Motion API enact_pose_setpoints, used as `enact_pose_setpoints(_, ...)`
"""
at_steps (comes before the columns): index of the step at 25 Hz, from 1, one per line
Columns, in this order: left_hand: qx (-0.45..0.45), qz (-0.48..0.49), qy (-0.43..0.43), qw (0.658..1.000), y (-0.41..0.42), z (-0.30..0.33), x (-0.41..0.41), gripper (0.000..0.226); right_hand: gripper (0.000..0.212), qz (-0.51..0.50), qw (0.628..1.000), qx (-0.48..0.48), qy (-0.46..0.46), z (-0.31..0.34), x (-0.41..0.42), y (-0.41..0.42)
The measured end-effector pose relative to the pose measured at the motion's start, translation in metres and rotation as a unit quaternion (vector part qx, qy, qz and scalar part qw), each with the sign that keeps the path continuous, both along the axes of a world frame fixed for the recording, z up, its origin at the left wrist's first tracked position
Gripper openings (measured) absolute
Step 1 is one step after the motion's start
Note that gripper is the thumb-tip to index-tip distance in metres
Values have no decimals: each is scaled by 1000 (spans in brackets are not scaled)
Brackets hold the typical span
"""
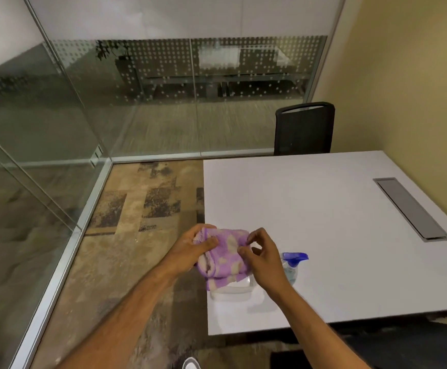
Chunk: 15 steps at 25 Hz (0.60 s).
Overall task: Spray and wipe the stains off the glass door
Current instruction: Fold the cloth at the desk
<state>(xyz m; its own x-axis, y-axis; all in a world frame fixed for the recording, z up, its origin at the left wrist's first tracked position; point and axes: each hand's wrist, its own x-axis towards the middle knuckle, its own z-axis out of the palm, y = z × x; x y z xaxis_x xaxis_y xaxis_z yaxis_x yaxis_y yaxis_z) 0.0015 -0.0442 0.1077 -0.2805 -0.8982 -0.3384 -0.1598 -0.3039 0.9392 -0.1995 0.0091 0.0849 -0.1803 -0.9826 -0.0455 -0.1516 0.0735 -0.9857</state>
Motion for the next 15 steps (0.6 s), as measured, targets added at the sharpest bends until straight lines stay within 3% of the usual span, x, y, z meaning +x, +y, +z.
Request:
enact_pose_setpoints(3,43,-45,-19,998,-26,-29,2,46,16,-94,995,31,-15,-17,1,-10)
enact_pose_setpoints(8,91,-93,-29,991,-51,-98,-4,53,8,-152,984,90,-8,-62,13,-19)
enact_pose_setpoints(15,96,-71,-63,991,-75,-161,-13,58,52,-60,981,177,47,-112,9,-29)
